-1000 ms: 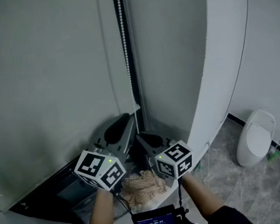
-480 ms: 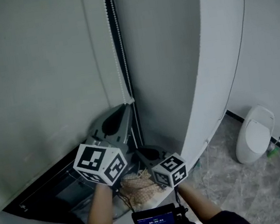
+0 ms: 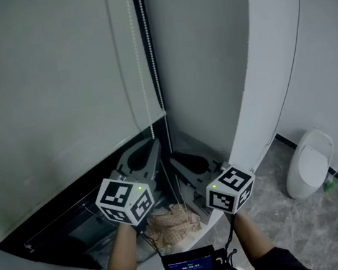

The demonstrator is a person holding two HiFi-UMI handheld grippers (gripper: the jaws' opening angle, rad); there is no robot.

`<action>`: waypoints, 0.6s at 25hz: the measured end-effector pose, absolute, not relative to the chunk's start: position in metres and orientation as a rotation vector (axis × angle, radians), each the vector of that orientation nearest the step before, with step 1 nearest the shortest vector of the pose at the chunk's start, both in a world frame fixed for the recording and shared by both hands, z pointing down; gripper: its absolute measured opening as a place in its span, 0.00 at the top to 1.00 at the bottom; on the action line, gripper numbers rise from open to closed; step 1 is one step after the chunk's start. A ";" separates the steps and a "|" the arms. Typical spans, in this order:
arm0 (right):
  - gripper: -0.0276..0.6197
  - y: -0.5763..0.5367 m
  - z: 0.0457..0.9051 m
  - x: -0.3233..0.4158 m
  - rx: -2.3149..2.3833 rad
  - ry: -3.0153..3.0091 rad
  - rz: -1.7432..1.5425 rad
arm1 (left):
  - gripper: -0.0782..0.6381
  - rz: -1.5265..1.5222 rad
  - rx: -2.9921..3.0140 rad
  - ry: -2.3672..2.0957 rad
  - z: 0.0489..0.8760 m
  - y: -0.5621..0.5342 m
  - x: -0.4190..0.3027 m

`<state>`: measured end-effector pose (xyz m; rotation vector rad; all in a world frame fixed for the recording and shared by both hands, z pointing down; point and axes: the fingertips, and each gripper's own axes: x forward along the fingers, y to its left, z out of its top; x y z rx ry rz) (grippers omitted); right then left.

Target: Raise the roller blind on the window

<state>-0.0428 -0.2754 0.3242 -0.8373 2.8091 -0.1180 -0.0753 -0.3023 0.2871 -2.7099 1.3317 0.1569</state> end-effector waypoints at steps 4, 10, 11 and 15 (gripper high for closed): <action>0.90 -0.272 0.271 -0.049 -0.805 2.799 0.035 | 0.88 0.075 -2.802 1.324 0.331 -0.299 -0.068; 0.90 -0.282 0.251 -0.063 -0.847 2.793 0.106 | 0.88 -0.053 -2.924 1.300 0.403 -0.285 -0.061; 0.90 -0.282 0.251 -0.063 -0.854 2.786 0.103 | 0.88 -0.063 -2.938 1.299 0.411 -0.282 -0.061; 0.94 -0.279 0.260 -0.064 -0.865 2.762 0.095 | 0.88 -0.065 -2.964 1.298 0.434 -0.276 -0.062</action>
